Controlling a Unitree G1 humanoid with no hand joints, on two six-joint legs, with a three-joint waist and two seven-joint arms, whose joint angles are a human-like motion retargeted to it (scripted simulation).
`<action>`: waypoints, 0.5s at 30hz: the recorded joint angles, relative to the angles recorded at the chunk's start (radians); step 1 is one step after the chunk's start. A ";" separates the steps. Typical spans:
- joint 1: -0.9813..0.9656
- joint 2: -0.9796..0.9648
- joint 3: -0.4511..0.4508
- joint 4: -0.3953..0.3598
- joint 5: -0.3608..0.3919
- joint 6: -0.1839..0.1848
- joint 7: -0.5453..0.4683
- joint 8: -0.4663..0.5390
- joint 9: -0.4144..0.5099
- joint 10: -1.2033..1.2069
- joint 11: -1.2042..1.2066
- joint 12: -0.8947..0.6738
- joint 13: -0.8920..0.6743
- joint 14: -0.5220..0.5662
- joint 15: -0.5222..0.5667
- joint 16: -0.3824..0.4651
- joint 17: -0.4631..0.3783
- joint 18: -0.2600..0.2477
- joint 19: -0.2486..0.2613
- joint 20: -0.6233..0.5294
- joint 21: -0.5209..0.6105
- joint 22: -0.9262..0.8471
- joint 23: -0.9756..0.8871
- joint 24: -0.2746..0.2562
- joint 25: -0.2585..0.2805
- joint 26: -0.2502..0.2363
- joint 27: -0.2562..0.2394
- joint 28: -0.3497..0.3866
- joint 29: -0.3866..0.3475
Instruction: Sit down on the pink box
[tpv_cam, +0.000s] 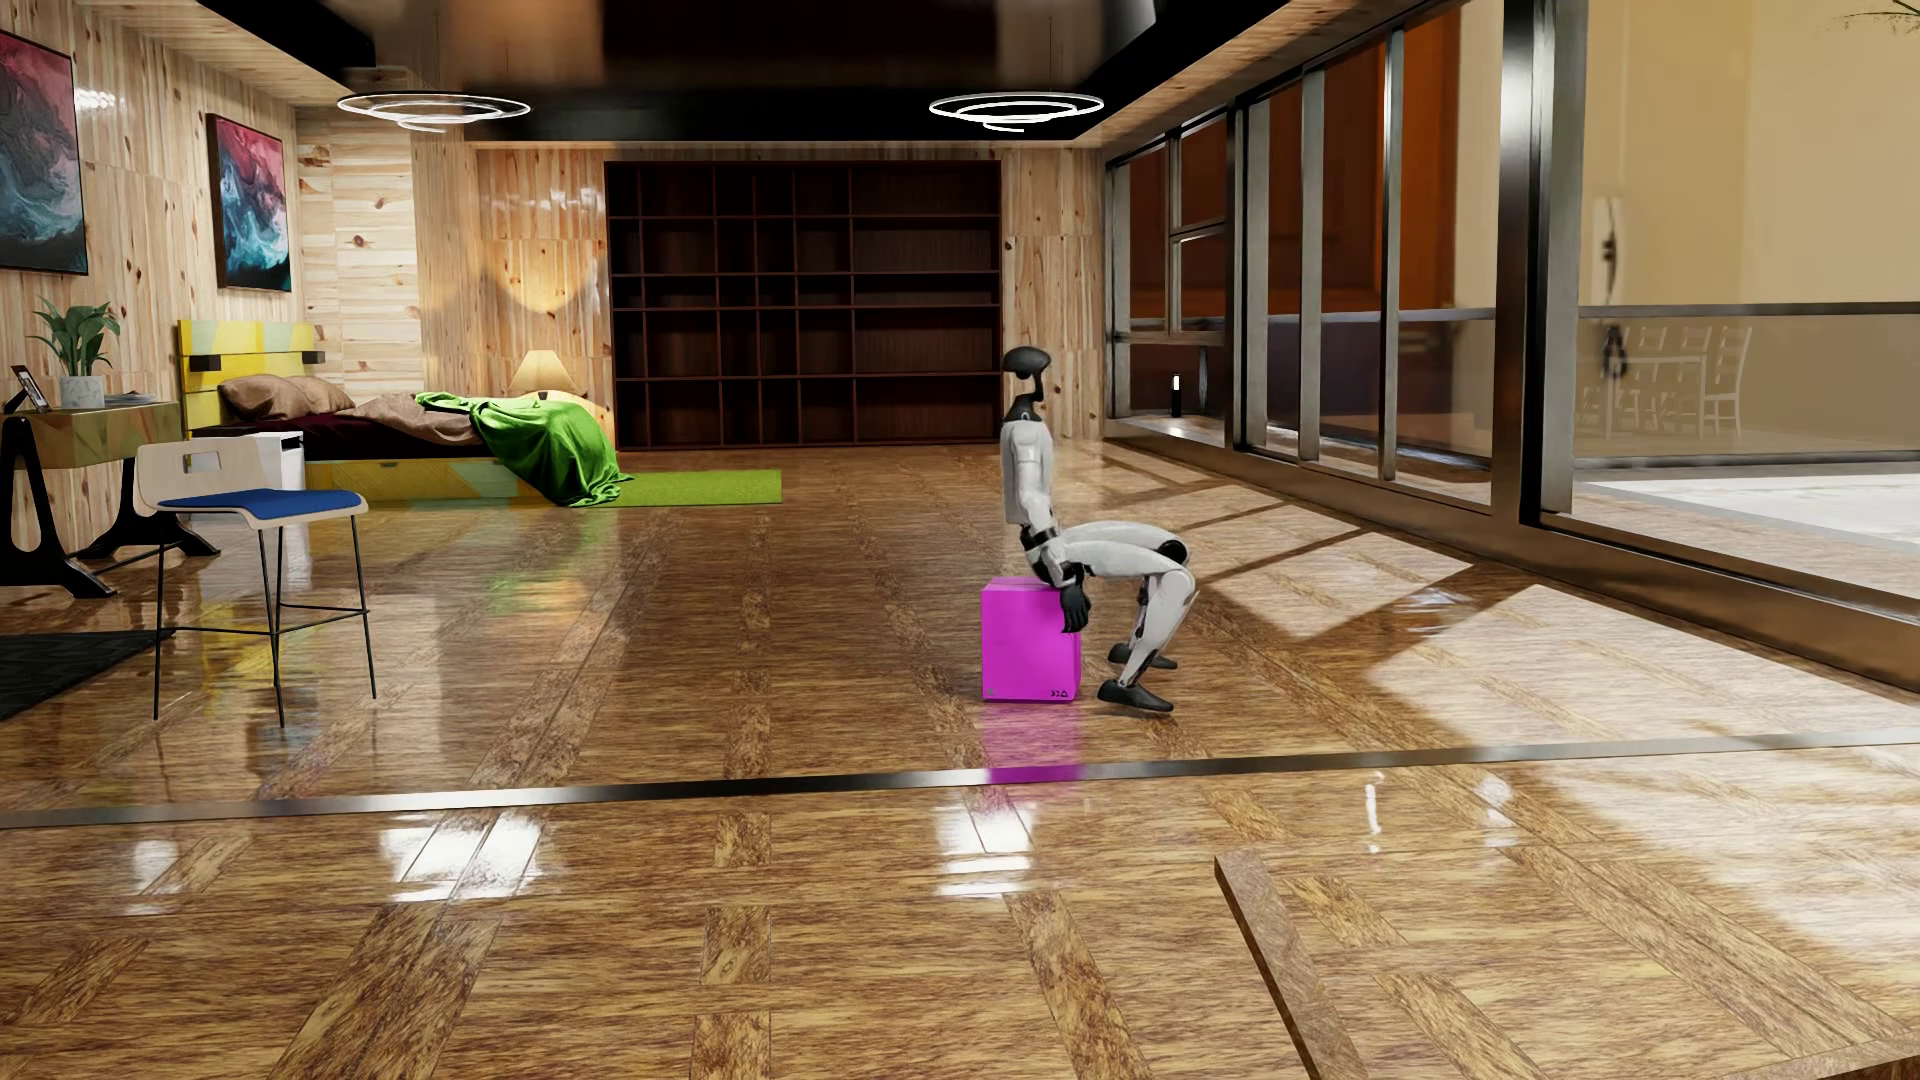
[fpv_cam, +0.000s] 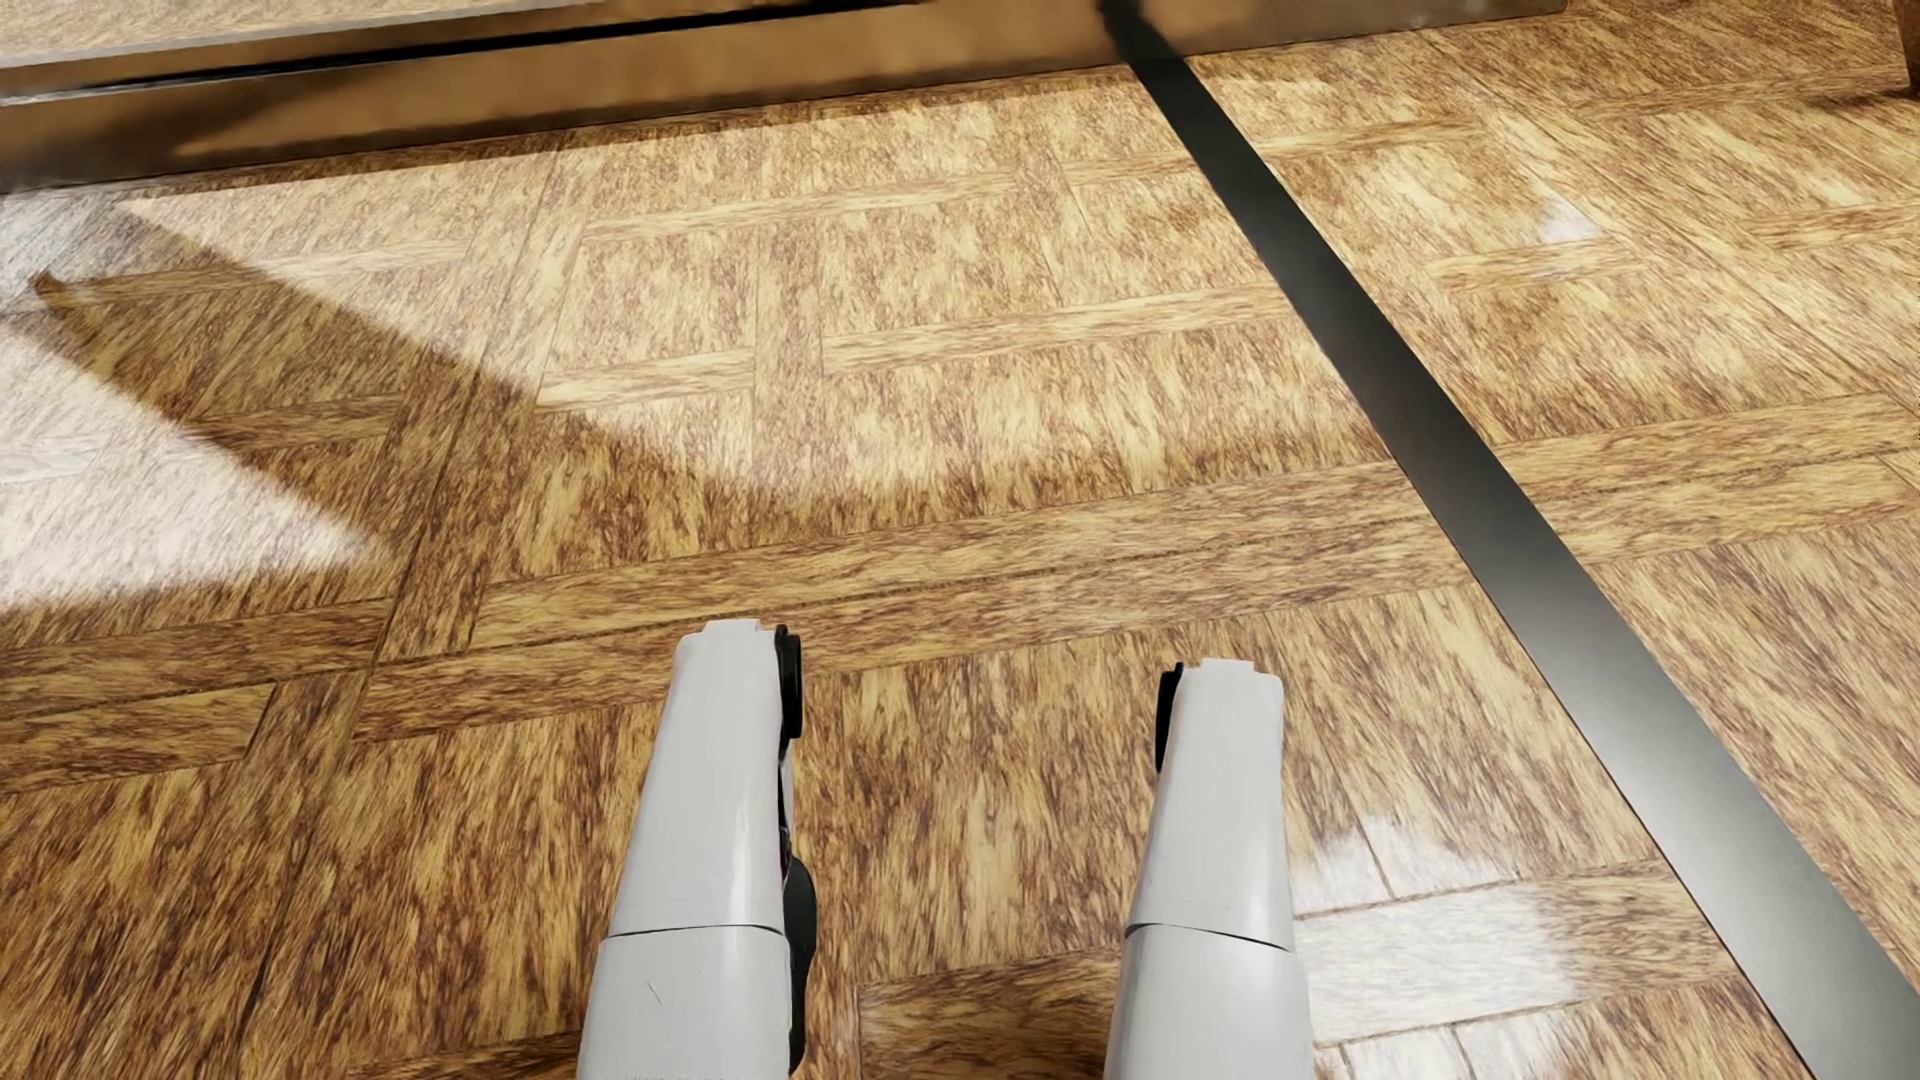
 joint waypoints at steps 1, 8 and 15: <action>0.002 0.000 0.001 -0.001 -0.001 0.000 -0.001 0.002 -0.002 0.000 0.001 0.031 0.028 0.000 0.000 -0.008 0.011 -0.001 0.002 0.014 -0.026 -0.010 -0.011 -0.001 0.019 -0.004 0.000 -0.009 -0.013; 0.025 0.005 0.001 -0.018 -0.004 0.003 0.000 0.008 -0.008 -0.009 0.003 0.066 0.071 0.008 0.004 -0.036 0.005 -0.002 -0.003 -0.004 -0.028 -0.116 -0.176 0.010 0.030 -0.026 -0.040 -0.046 0.008; 0.040 0.015 -0.005 -0.023 0.001 0.010 0.003 0.010 0.013 -0.011 0.004 -0.006 -0.024 0.008 -0.001 -0.023 0.003 0.006 -0.005 -0.052 0.017 -0.134 -0.130 -0.010 0.024 -0.028 -0.029 -0.002 -0.066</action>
